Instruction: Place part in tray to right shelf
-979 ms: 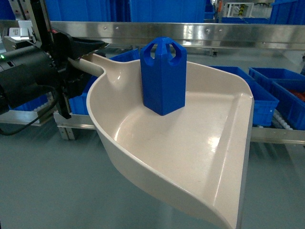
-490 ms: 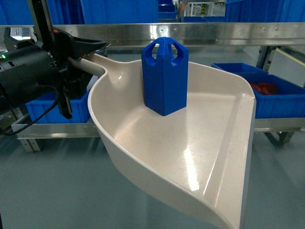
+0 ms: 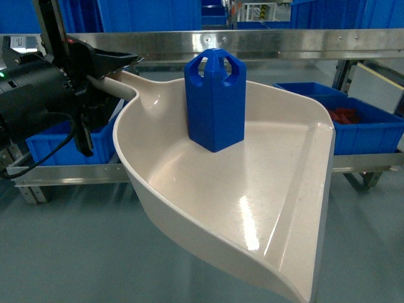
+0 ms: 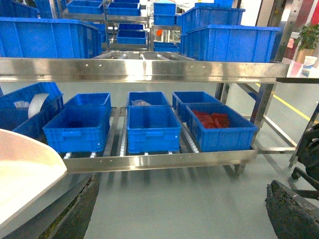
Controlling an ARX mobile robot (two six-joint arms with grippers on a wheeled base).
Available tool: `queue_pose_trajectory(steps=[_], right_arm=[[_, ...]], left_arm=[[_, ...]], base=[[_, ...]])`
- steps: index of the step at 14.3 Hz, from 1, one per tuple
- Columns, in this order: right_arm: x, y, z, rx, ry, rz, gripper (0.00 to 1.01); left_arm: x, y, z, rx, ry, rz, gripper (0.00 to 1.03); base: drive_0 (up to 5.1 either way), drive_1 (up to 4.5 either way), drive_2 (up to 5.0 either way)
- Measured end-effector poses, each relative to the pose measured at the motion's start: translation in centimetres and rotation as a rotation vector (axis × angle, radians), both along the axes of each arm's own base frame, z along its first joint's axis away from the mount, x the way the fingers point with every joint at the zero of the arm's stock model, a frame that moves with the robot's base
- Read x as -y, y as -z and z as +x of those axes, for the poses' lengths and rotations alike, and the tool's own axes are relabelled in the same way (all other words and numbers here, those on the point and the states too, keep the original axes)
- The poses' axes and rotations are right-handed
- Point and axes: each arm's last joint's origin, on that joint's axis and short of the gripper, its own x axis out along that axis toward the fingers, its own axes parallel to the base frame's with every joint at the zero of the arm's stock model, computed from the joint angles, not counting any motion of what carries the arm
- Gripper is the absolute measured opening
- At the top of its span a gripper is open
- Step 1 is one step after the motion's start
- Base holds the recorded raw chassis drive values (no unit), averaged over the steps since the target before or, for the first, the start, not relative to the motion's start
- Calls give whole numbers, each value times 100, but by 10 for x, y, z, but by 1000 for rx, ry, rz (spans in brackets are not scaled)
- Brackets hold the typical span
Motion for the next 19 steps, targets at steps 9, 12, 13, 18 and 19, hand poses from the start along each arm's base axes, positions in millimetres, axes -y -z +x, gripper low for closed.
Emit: queue_pose_trajectory(steps=[9, 12, 13, 18, 19], right_arm=[[0, 0, 0, 1, 0, 0, 98], [0, 0, 0, -1, 0, 0, 98], [0, 0, 0, 1, 0, 0, 98], [0, 0, 0, 0, 0, 0, 98], [0, 0, 0, 1, 0, 0, 98]], left_arm=[[0, 0, 0, 0, 2, 0, 12], [0, 0, 0, 0, 2, 0, 12], [0, 0, 0, 0, 1, 0, 12], [0, 0, 0, 0, 1, 0, 12], [0, 0, 0, 0, 1, 0, 12]], base=[[0, 0, 0], [0, 0, 0], [0, 0, 0], [0, 0, 0], [0, 0, 0]])
